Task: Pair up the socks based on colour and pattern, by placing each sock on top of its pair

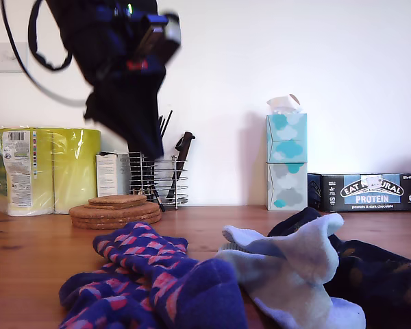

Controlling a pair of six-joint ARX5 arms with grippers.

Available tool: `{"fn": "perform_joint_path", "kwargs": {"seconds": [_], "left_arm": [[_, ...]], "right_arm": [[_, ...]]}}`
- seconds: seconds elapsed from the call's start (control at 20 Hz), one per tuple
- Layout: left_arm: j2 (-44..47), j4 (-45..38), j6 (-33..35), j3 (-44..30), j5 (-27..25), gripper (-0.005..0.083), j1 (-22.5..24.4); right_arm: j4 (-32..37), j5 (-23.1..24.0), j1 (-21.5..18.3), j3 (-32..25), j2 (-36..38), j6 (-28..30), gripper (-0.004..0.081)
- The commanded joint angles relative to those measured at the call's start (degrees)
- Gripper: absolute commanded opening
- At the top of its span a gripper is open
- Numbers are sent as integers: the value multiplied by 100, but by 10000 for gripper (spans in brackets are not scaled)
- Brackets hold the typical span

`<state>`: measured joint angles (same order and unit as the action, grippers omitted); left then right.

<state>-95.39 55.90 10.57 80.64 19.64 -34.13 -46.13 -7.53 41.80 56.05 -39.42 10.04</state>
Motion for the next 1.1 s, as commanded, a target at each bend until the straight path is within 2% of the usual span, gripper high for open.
{"fn": "perform_joint_path", "kwargs": {"seconds": [0.0,0.2,0.3,0.4,0.5,0.65,0.75,0.85,1.05], "left_arm": [[468,-579,-210,-136,-400,-24,68],[1453,-1956,-291,-739,-734,-24,267],[1943,-2643,-313,-1213,-817,-24,522],[2385,-3298,-404,-1753,-839,-24,887],[2793,-3821,-452,-2286,-839,-24,1311],[3405,-4417,-516,-3008,-754,-24,1996],[3888,-4756,-614,-3480,-636,-24,2358],[4411,-5121,-627,-3965,-614,-24,2597],[5431,-5790,-962,-4863,-730,-24,2800]], "right_arm": [[551,109,-219,-321,-116,-181,-13],[2555,219,-997,-1119,-133,-555,-13],[3515,260,-1589,-1523,-133,-754,-13],[4192,251,-2197,-1825,-136,-861,-13],[4330,138,-2809,-1934,-136,-916,-13],[4225,-474,-3768,-1937,24,-861,-13],[4122,-776,-4186,-1985,299,-872,-13],[4113,-885,-4284,-2190,721,-874,-13],[4387,-675,-4280,-2898,1637,-1073,-13]]}}
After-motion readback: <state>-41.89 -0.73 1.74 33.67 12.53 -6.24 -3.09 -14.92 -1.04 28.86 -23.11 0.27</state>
